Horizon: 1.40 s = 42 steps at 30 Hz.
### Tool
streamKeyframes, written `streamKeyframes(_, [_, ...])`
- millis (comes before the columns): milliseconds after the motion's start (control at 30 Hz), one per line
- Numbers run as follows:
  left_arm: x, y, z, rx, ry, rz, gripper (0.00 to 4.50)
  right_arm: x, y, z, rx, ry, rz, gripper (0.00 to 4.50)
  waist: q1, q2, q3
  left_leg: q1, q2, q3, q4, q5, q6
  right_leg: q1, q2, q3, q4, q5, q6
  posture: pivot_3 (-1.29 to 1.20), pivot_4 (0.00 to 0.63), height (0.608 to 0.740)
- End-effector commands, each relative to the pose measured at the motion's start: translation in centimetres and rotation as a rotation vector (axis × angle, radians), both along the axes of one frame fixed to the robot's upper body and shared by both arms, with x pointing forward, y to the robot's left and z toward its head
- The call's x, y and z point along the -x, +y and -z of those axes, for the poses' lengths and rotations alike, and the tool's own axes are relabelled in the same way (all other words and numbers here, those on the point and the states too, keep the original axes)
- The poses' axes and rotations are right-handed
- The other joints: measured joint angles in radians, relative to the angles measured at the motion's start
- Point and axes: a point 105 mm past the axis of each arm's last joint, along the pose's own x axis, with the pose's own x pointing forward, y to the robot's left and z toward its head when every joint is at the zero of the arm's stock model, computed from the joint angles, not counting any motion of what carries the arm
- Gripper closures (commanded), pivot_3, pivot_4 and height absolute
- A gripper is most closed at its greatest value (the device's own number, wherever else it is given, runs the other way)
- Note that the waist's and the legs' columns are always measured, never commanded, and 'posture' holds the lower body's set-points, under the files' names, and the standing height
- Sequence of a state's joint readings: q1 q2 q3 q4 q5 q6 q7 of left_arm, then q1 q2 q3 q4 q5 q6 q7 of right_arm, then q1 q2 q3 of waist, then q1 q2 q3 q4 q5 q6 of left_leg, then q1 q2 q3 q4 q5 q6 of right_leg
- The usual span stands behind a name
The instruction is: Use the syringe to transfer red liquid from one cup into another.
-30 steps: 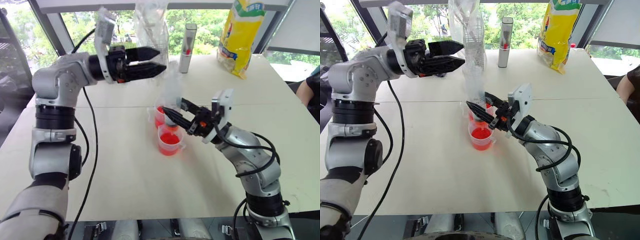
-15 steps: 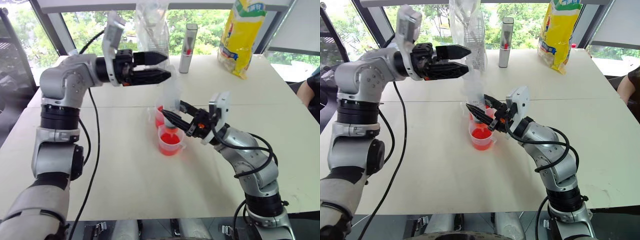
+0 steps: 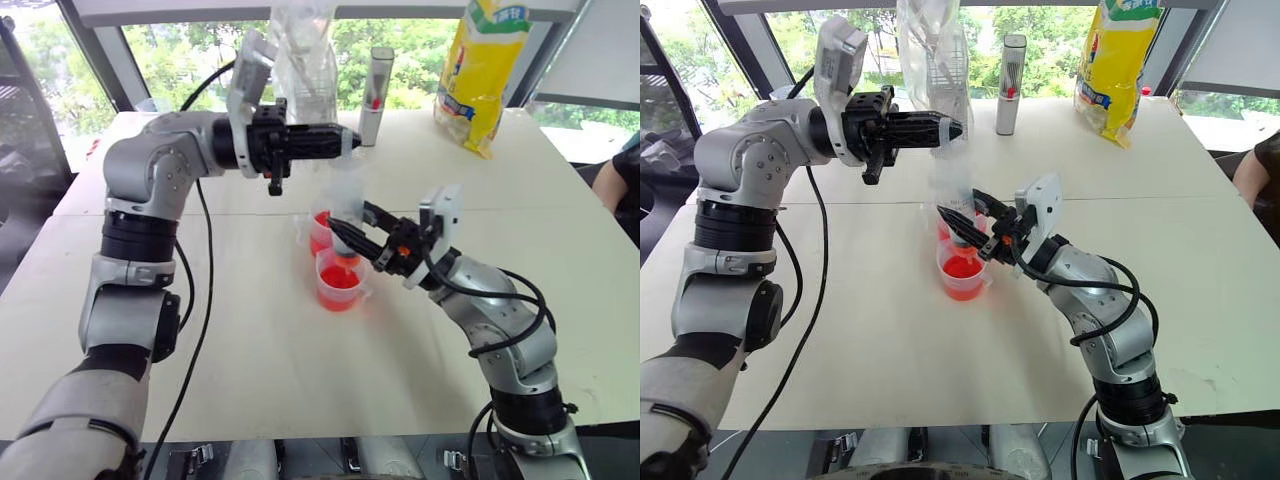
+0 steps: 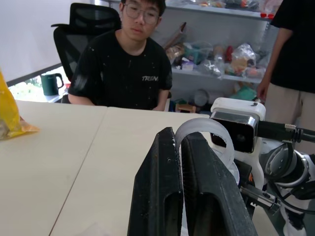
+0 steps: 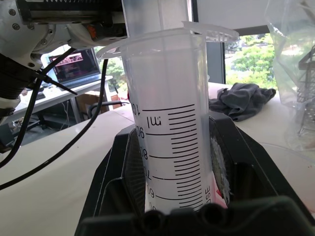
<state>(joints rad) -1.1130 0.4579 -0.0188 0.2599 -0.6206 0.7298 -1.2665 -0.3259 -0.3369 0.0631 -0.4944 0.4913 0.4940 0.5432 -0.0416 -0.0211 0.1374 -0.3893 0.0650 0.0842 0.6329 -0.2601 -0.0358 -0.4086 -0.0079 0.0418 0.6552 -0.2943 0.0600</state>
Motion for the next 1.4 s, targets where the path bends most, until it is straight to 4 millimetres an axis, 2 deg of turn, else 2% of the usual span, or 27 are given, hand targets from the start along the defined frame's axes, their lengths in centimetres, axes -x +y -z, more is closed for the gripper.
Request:
streamKeyframes(33, [0.8,-0.1,-1.0,0.007,-0.042,0.023,4.41,1.1,0.6,-1.4,-0.014,-0.068,-0.045,3.06,0.0,0.0,0.0,0.0,0.0,0.0,0.0,0.0,0.0,0.0,0.0,0.0,0.0,0.0,0.0,0.0,0.15,0.74])
streamKeyframes(1400, [2.5,-1.3,2.7,-0.076,0.029,0.09,4.41,0.3,-0.1,-4.5,-0.077,-0.083,-0.044,3.06,0.001,0.0,0.0,0.0,0.0,0.0,0.0,0.0,0.0,0.0,0.0,0.0,0.0,0.0,0.0,0.0,0.15,0.74])
